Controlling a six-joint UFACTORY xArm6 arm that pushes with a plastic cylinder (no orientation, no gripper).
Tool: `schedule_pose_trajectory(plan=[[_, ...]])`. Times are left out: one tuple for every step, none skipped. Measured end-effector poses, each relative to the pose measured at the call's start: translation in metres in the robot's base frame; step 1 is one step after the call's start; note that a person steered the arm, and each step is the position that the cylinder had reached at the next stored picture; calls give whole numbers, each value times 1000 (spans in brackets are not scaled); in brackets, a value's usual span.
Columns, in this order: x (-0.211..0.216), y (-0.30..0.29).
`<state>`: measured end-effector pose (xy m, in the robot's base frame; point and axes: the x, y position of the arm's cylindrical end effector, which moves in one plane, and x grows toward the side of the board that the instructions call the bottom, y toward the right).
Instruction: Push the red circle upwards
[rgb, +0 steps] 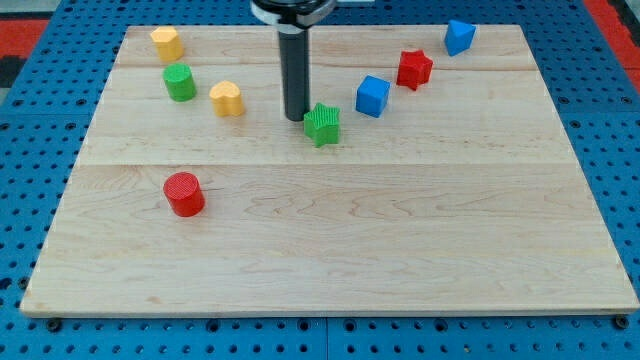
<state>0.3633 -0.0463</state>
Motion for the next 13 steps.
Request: schedule_pose_trajectory(plan=[[30,-43],[64,30],[153,6],[177,-121],[136,-137],[138,-66],[119,-65],[127,9],[129,26],[119,35],[84,25],[95,84],[50,70]])
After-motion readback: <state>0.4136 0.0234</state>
